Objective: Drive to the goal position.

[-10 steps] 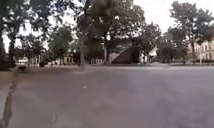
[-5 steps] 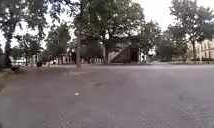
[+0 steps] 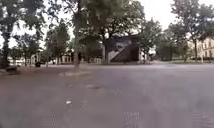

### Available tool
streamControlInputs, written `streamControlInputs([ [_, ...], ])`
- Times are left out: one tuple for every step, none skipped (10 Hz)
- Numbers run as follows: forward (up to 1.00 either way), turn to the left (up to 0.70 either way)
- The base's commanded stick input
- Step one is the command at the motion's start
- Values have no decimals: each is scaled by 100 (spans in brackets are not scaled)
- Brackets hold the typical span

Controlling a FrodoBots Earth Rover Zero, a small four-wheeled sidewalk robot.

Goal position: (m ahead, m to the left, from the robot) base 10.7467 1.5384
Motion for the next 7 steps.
streamControlInputs([
  [70, 4],
  [70, 4],
  [70, 4],
  [70, 12],
  [70, 34],
  [70, 39],
  [70, 16],
])
